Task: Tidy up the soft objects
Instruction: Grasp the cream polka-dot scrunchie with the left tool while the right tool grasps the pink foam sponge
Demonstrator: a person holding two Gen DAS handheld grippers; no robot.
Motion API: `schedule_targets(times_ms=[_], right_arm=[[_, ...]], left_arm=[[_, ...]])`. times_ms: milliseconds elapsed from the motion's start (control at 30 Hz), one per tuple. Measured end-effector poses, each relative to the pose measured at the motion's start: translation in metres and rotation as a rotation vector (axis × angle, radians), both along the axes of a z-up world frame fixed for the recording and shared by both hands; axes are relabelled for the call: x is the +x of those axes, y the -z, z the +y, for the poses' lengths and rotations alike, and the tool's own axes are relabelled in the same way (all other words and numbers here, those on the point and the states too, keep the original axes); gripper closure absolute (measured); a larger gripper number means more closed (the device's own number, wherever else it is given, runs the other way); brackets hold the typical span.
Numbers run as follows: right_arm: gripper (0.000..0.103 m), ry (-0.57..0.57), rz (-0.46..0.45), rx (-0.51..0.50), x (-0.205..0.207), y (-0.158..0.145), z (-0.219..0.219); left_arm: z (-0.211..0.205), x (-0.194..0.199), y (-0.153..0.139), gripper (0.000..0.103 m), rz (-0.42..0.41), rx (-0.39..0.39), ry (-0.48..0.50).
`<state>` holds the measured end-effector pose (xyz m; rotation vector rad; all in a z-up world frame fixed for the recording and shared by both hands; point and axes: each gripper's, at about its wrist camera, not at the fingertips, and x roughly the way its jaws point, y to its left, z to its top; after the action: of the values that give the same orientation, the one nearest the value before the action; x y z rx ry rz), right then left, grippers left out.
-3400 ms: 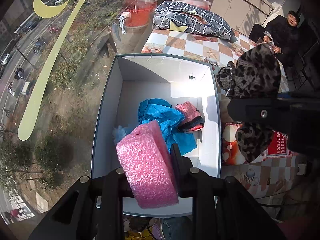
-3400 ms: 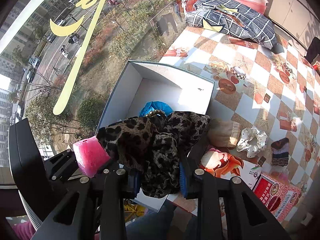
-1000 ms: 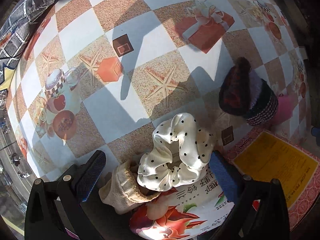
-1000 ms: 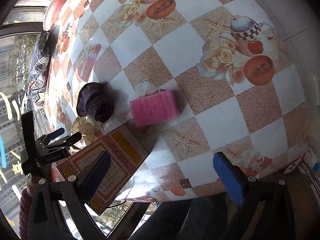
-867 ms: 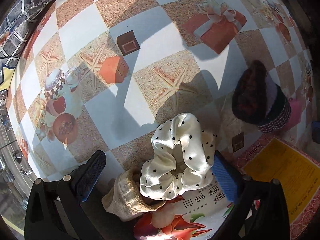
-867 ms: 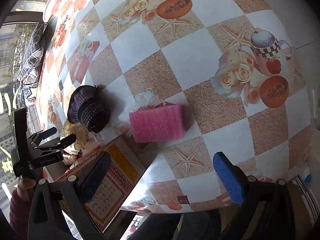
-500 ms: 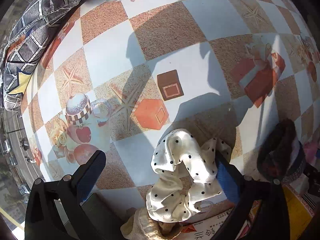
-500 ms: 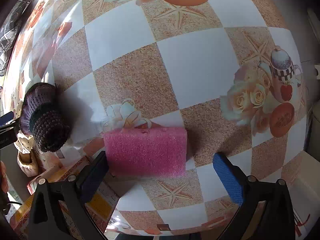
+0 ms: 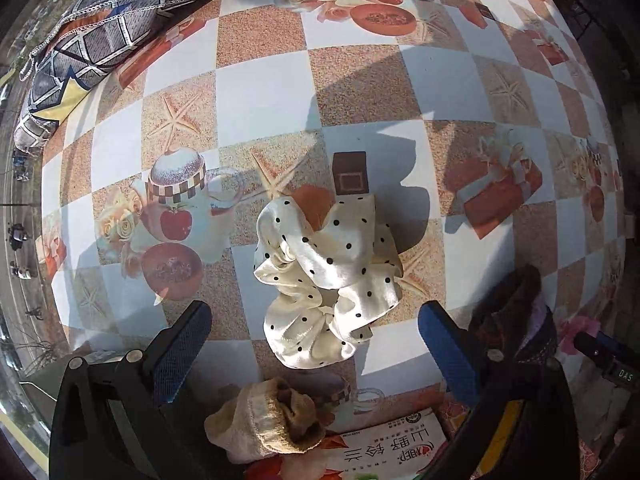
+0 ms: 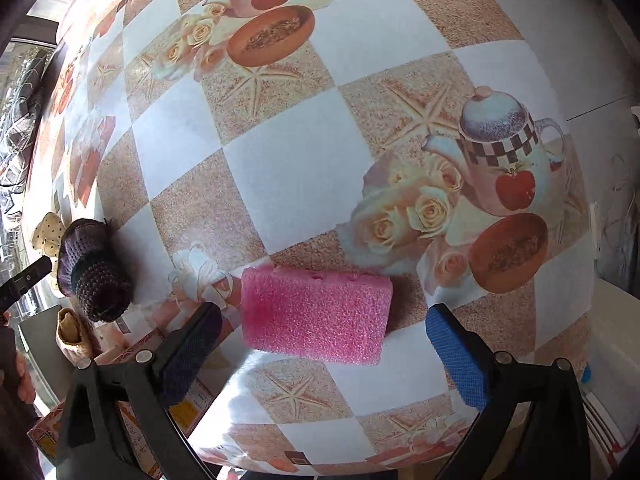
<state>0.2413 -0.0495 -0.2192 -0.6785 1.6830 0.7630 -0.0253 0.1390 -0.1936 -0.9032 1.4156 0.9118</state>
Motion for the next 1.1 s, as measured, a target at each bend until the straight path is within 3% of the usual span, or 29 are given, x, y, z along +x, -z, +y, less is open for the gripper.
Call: schedule_targets(times_ms=[133,300,400,633,800,900,933,967,1000,1100], right_arm=[[0.000,0.002,-0.048,-0.032,-0.008,0.006,0.006],[0.000,-0.097,-0.115,-0.104,-0.024,0.012,0.015],[0.000,-0.088,-0.121,-0.085,-0.023,0.011,0.012],[0.000,-0.085,-0.142,-0.058,-0.030,0.009,0.010],[0.001,-0.102,-0.125,-0.090,-0.033,0.010,0.012],[0.021,-0.118,-0.145,-0.074,-0.040,0.004,0.010],[0.030,-0.118,-0.154,-0.062,-0.040,0.000,0.008],[0.030,-0.117,-0.147,-0.047,-0.041,-0.003,0.006],[0.030,-0.113,-0.129,-0.042,-0.041,-0.003,0.004],[0.031,-0.103,-0.121,-0.031,-0.040,-0.007,-0.002]], left_arm=[[-0.003,0.003,0.016,0.000,0.008,-0.002,-0.048],[0.006,0.010,0.040,0.000,-0.005,-0.009,-0.066],[0.019,-0.004,0.051,0.000,-0.029,-0.010,-0.082],[0.021,0.004,0.047,0.000,-0.049,0.028,-0.090],[0.019,0.002,0.037,0.002,-0.035,-0.012,-0.130],[0.011,0.011,0.024,0.025,-0.049,0.030,-0.074],[0.008,0.015,0.019,0.043,-0.053,0.041,-0.045],[0.007,0.019,0.016,0.065,-0.054,0.044,-0.019],[0.006,0.021,0.014,0.075,-0.058,0.039,-0.002],[0.005,0.016,0.001,0.079,-0.094,0.056,-0.028]])
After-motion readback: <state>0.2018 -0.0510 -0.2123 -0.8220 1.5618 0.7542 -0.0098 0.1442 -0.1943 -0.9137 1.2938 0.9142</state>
